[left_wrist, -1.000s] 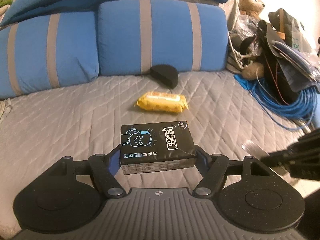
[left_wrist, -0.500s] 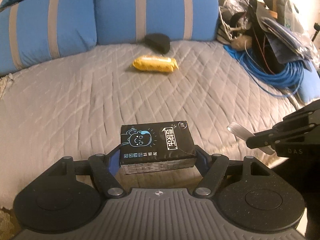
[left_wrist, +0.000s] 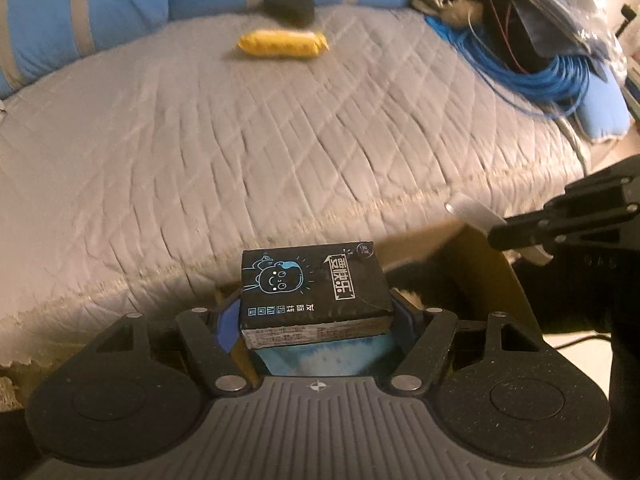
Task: Organize soft objects
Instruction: 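Carry the black box and white strap in both tools over the cardboard box, then open both tools to drop the black box and strap into the box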
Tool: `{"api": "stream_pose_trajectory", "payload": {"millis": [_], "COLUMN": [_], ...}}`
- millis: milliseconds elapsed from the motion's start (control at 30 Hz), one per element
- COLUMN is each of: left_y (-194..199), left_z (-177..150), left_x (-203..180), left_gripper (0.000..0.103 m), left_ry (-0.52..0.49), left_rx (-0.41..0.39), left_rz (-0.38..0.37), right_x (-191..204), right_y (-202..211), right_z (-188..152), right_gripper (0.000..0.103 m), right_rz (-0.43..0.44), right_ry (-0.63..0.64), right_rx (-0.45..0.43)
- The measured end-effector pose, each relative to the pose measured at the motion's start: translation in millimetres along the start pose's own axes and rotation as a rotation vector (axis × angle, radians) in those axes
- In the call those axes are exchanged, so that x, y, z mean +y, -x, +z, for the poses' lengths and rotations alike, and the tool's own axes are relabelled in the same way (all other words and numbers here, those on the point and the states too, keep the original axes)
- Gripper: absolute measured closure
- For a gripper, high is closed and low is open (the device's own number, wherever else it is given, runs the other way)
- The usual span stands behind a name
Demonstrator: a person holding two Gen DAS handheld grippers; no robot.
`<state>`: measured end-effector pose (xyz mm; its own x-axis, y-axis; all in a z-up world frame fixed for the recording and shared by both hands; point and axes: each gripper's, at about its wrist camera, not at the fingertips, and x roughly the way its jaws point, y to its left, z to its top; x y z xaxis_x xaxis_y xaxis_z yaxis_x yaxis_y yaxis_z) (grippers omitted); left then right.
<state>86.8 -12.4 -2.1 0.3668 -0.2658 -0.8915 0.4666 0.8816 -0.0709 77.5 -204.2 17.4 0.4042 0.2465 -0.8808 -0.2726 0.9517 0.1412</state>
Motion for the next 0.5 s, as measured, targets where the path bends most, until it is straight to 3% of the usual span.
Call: {"api": "stream_pose_trajectory", "payload": {"millis": [267, 367, 500], "left_y": [-9.2, -7.8, -6.6], "left_z": [-4.7, -5.1, -7.0], "left_x": [2.2, 3.7, 4.7], "left_gripper": [0.029, 0.016, 0.015], "left_ry": [0.033, 0.051, 0.066], "left_rx": [0.072, 0.066, 0.069], "left_rz": [-0.068, -0.072, -0.072], "right_x": [0.2, 2.0, 4.0], "right_y": [3.6, 3.9, 3.4], "right_z": [-14.4, -16.3, -17.4], "right_gripper": [0.098, 0.098, 0.098], "right_rz": [0.001, 0.001, 0.002], "right_ry": [-0.017, -0.019, -0.012], "right_rx": [0.012, 0.013, 0.017]}}
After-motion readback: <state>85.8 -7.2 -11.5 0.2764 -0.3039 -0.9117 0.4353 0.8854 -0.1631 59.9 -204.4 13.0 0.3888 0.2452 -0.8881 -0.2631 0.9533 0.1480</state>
